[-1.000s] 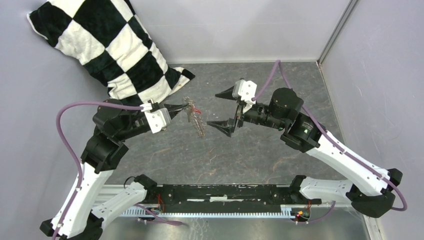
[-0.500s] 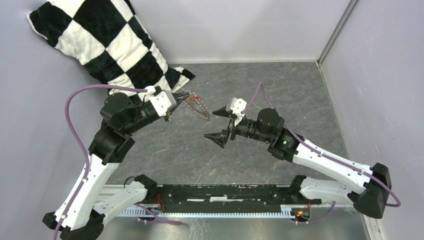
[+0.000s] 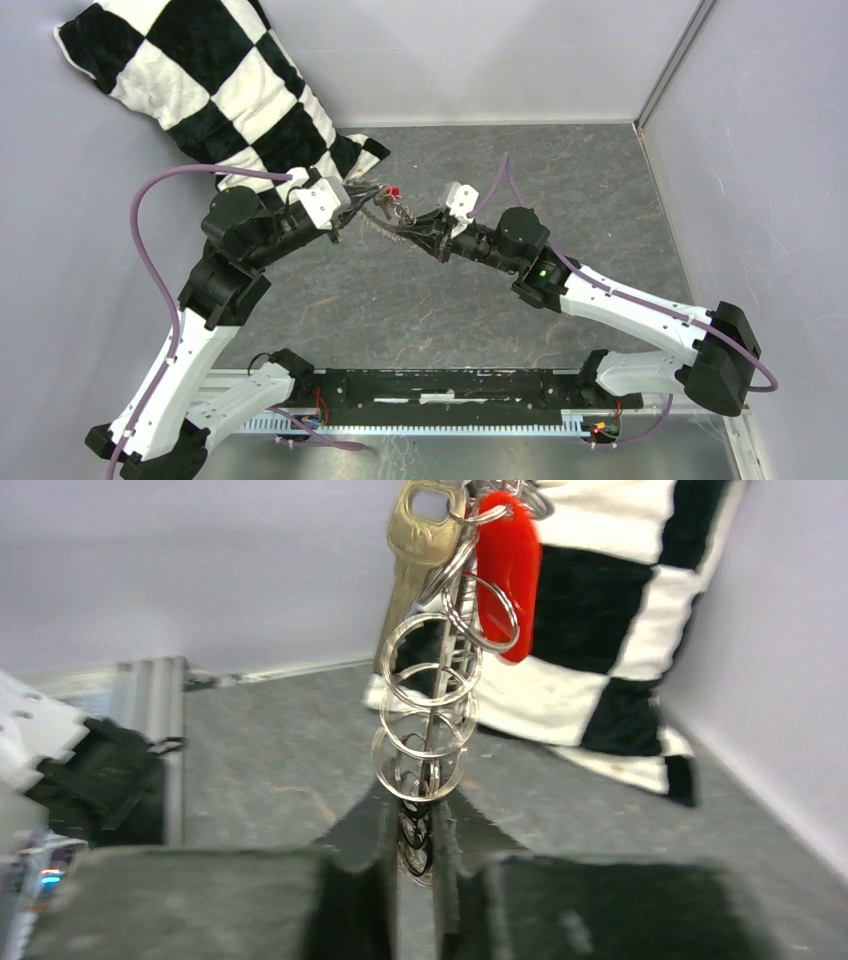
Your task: Put the keys on the keyring
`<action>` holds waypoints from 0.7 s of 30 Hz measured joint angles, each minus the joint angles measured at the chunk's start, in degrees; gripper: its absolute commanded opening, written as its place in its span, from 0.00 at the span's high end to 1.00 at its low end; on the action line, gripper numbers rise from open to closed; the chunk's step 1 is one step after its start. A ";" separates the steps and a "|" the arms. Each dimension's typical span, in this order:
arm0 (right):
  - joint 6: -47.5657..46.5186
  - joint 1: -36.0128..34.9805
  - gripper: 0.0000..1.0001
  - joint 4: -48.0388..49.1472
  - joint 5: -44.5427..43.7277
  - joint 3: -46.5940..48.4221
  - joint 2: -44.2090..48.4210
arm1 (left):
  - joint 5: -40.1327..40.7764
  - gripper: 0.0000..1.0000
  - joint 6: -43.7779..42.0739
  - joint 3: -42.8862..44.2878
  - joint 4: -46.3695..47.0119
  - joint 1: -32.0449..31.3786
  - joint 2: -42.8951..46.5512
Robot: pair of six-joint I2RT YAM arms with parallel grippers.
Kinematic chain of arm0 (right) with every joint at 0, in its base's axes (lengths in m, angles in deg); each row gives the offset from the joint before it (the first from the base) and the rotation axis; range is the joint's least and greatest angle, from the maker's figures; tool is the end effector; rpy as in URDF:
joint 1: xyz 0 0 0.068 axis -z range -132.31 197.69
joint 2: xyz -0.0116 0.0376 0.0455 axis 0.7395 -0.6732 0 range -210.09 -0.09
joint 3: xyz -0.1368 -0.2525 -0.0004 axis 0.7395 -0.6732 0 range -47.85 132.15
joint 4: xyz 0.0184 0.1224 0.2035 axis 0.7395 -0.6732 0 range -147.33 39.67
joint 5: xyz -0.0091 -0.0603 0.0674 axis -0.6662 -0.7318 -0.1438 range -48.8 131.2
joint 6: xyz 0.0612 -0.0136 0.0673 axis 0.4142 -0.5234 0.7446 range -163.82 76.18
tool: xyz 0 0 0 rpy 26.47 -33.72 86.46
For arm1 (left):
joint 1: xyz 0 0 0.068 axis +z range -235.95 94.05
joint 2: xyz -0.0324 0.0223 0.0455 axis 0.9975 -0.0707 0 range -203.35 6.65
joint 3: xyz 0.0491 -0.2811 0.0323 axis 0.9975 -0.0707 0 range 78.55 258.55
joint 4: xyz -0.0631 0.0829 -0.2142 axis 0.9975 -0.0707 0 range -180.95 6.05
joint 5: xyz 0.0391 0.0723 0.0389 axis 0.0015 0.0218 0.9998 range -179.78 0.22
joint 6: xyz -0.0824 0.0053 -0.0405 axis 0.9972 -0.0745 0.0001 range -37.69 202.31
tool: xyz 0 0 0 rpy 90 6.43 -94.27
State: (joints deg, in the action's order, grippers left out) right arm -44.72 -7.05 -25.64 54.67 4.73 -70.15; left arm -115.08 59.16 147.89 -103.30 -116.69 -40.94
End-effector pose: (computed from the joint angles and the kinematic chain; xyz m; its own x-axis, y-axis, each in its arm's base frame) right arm 0.1609 0.2609 0.3860 0.0871 0.0967 -0.9915 -0.9262 0.3743 -0.0449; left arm 0.1216 -0.1135 0.4629 0.3591 0.2000 -0.9116 0.7481 0.5223 0.4093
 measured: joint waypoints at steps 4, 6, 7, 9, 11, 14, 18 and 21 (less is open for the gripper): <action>-1.42 0.04 0.99 -0.35 1.09 0.17 -0.42 | 0.22 0.51 0.74 0.00 0.00 0.00 -0.15; -2.16 0.42 0.99 -0.81 1.33 0.17 -0.42 | 2.12 0.16 2.29 0.00 0.20 0.00 -0.90; -2.54 0.94 0.99 -1.62 1.31 0.17 -0.42 | 3.82 0.08 3.52 0.09 0.13 -0.11 -1.38; -2.89 2.93 0.99 -4.26 1.68 0.24 -0.39 | 7.26 0.01 5.53 1.11 -1.36 -0.13 -3.13; -3.34 6.47 0.99 -7.41 1.51 0.22 -0.39 | 10.78 0.00 6.93 3.72 -3.74 -0.13 -6.32; -5.68 10.78 0.99 -13.09 -2.49 0.20 -0.39 | 14.27 0.00 9.20 8.11 -7.96 0.13 -11.80; -10.25 12.04 0.99 -20.92 -12.66 0.22 -2.12 | 16.24 0.00 12.00 12.61 -14.78 0.87 -18.99; -13.09 11.98 0.99 -25.59 -20.13 0.24 -5.79 | 16.85 0.00 13.57 17.42 -21.51 1.90 -24.30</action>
State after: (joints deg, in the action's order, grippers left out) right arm -57.82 4.92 -51.24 34.54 4.97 -75.94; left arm -98.23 72.73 165.31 -124.81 -114.79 -65.25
